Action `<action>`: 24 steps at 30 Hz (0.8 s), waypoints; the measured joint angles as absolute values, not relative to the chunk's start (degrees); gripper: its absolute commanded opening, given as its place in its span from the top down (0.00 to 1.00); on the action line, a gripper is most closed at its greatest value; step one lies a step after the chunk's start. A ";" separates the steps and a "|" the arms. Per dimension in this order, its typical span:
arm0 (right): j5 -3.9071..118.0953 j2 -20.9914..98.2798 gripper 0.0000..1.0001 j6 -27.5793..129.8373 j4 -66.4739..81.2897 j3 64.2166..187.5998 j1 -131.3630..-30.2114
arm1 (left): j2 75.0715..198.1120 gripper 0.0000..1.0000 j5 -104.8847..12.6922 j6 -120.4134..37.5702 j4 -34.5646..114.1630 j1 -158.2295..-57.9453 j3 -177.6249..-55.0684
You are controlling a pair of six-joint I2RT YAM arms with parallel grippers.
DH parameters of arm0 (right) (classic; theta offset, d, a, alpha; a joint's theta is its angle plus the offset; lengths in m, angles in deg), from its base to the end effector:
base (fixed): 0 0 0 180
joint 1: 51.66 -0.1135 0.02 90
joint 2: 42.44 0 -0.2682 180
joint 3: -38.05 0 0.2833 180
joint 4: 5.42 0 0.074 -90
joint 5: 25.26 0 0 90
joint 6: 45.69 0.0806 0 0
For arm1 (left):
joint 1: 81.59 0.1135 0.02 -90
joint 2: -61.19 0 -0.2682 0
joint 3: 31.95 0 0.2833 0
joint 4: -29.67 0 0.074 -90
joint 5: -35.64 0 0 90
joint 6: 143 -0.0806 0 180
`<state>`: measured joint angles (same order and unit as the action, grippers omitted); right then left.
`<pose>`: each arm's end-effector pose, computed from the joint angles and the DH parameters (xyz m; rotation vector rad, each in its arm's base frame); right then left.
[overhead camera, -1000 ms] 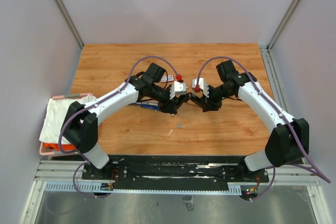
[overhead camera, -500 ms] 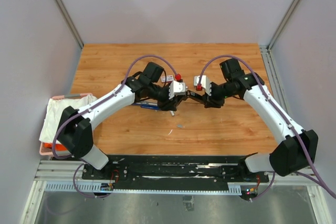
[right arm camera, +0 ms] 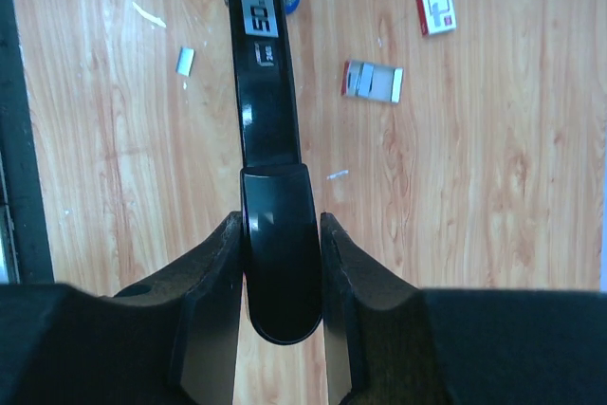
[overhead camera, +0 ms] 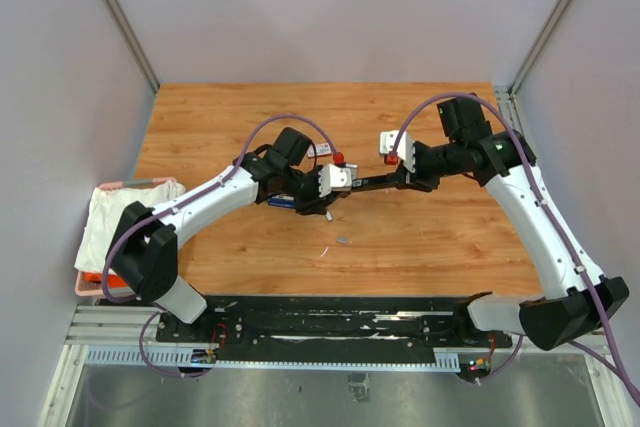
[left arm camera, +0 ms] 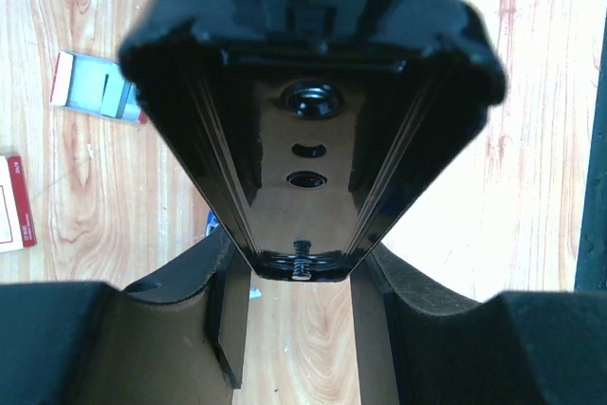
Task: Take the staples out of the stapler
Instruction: Unload the staple at the center of the board.
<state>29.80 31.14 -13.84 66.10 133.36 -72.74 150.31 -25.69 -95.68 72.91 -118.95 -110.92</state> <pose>0.2613 0.1502 0.3687 -1.6456 1.5788 0.4124 0.2794 -0.2620 0.2156 1.7155 1.7244 -0.5815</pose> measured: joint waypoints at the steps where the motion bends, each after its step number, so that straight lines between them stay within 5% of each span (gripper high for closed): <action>1: 29.12 30.97 1.00 -13.75 66.34 134.04 -72.79 | 150.31 1.00 -25.65 -95.68 72.75 -118.95 -110.92; 24: 23.09 32.57 1.00 -6.23 67.28 141.97 -78.42 | 150.39 0.97 -26.30 -97.45 72.05 -119.17 -109.26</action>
<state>23.09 32.57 -6.23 67.28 141.97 -78.42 150.39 -26.30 -97.45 72.05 -119.17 -109.26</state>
